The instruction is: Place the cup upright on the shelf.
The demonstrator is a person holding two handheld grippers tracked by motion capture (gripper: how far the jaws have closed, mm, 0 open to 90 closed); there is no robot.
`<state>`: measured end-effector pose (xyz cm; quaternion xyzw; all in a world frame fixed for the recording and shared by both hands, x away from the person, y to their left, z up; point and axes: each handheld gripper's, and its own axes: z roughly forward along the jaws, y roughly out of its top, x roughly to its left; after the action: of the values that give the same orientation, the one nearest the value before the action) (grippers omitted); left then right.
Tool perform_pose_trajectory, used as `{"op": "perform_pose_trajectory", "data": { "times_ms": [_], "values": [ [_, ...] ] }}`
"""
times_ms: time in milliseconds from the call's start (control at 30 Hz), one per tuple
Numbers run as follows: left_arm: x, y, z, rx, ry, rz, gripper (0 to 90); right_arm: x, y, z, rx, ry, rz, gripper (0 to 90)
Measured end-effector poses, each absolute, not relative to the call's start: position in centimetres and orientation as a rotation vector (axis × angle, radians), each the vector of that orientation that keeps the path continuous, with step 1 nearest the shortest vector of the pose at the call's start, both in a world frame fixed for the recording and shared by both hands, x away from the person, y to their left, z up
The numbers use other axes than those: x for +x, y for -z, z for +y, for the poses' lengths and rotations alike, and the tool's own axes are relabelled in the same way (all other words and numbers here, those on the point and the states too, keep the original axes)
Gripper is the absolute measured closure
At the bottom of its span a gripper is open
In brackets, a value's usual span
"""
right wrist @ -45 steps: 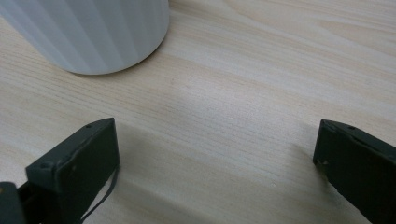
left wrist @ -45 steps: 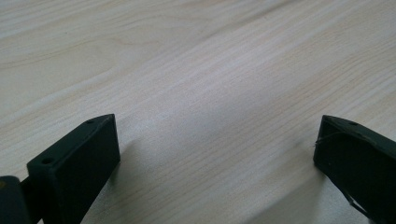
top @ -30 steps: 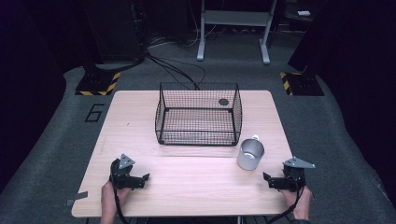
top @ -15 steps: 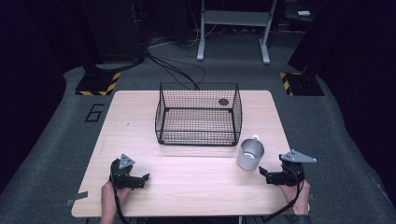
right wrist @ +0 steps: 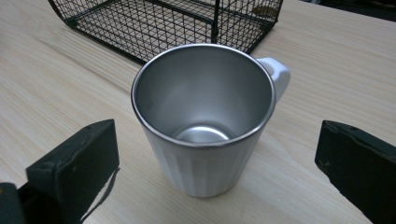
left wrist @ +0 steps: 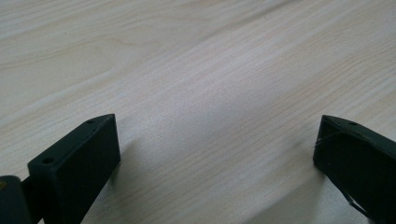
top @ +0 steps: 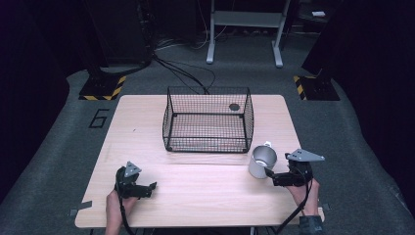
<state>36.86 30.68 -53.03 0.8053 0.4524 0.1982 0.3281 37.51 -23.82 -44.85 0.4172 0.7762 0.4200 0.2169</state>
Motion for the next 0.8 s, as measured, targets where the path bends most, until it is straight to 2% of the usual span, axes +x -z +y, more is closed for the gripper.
{"op": "perform_pose_trajectory", "data": {
  "times_ms": [800],
  "values": [
    [36.9, 53.0, 30.7, 2.108, -0.52, 1.185, 0.5, 40.5, 44.5, -21.1, 1.094, -1.095, 2.213, 0.0]
  ]
}}
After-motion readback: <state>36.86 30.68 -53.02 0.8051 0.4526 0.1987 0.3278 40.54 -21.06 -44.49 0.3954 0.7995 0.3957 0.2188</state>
